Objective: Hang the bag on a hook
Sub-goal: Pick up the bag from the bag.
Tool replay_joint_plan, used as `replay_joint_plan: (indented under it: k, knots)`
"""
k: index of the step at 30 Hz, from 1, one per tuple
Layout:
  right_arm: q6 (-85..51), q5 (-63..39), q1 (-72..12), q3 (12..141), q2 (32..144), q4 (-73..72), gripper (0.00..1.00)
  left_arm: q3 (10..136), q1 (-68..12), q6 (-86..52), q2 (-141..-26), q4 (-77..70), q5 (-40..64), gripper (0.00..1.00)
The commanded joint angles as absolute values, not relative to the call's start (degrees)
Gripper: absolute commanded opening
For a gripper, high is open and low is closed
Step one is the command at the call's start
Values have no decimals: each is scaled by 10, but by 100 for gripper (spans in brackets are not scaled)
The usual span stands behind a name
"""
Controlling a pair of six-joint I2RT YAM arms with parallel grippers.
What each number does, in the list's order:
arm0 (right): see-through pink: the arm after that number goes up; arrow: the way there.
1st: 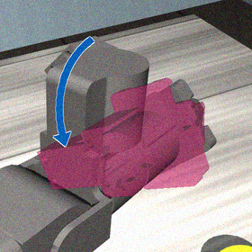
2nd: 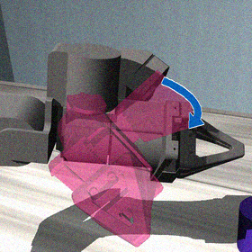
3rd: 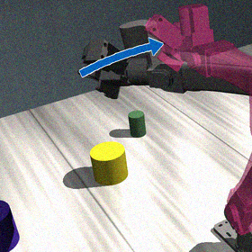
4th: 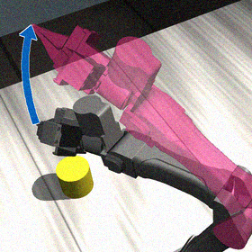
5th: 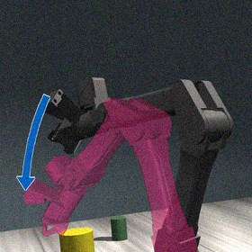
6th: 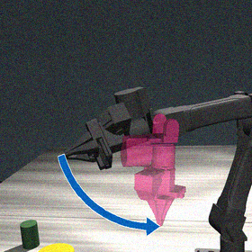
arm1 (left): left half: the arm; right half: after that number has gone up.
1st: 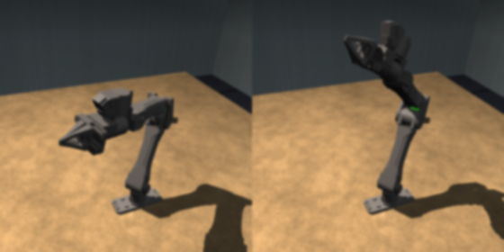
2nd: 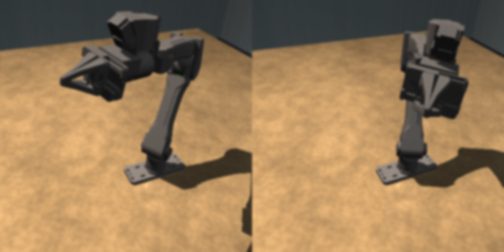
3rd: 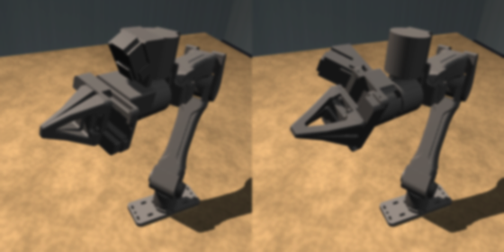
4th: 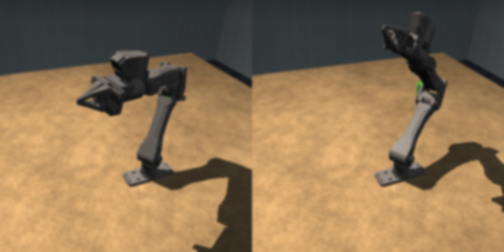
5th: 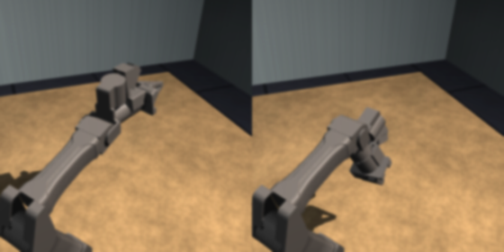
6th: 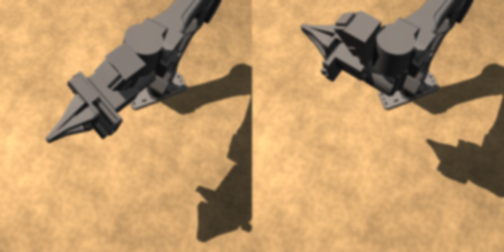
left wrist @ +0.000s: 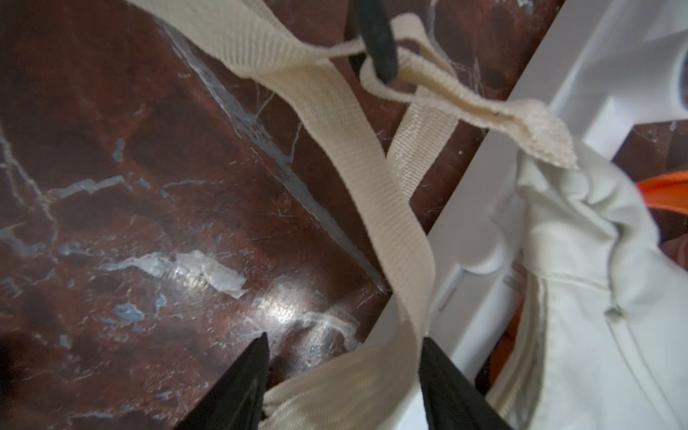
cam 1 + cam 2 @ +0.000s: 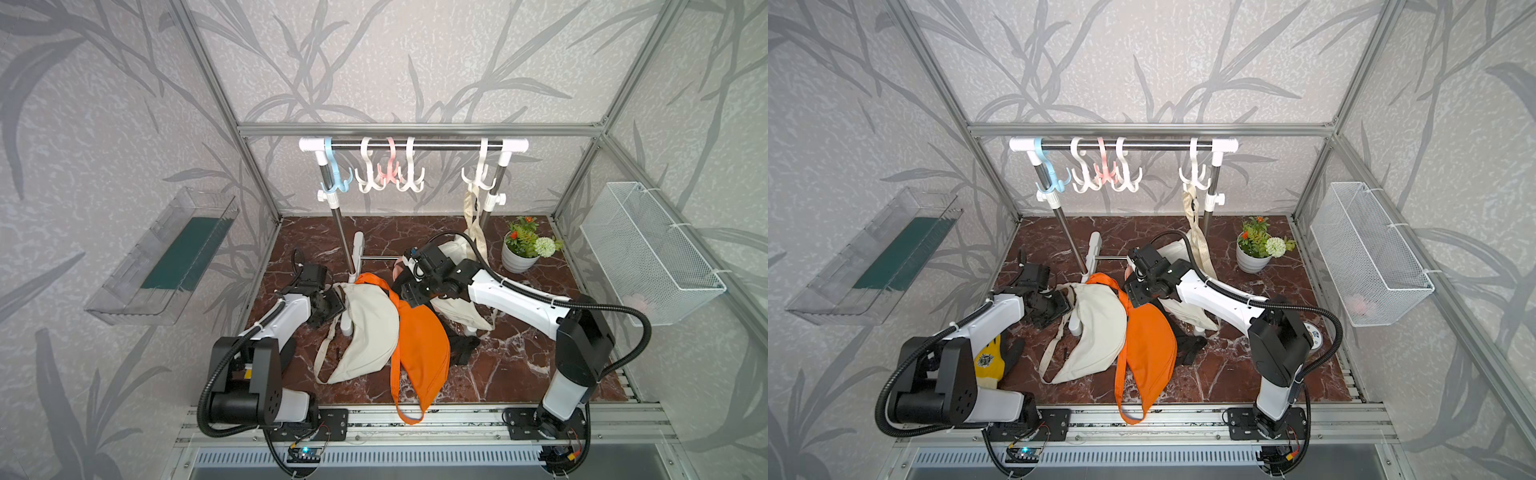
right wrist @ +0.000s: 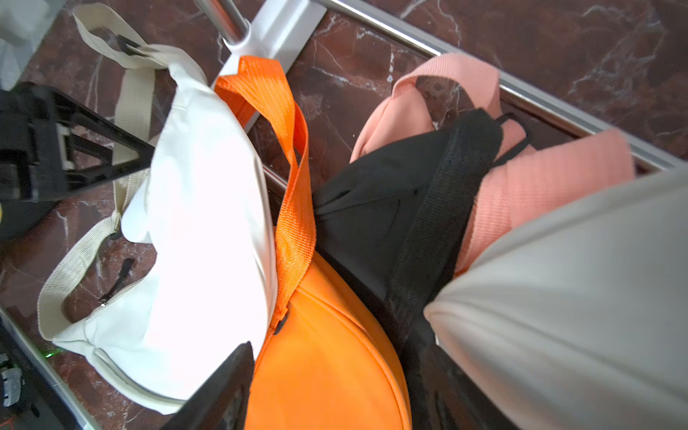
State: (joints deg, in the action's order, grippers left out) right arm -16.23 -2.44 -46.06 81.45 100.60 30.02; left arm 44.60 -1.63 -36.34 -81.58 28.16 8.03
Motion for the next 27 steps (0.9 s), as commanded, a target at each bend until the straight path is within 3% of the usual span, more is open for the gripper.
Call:
replay_joint_plan:
  k: [1, 4, 8, 18, 27]
  knots:
    - [-156, -19, -461, 803, 981, 298, 73, 448, -14, -375, -828, 272, 77, 57]
    - [-155, -16, -460, 802, 964, 298, 73, 452, -15, -374, -826, 271, 74, 41]
    - [-155, -12, -461, 797, 952, 295, 73, 466, -13, -375, -813, 294, 49, 0]
    - [-115, -38, -464, 772, 909, 271, 73, 576, 1, -302, -655, 359, -15, 0]
    - [-65, -132, -533, 775, 887, 197, 75, 639, 2, -290, -559, 320, 136, 0]
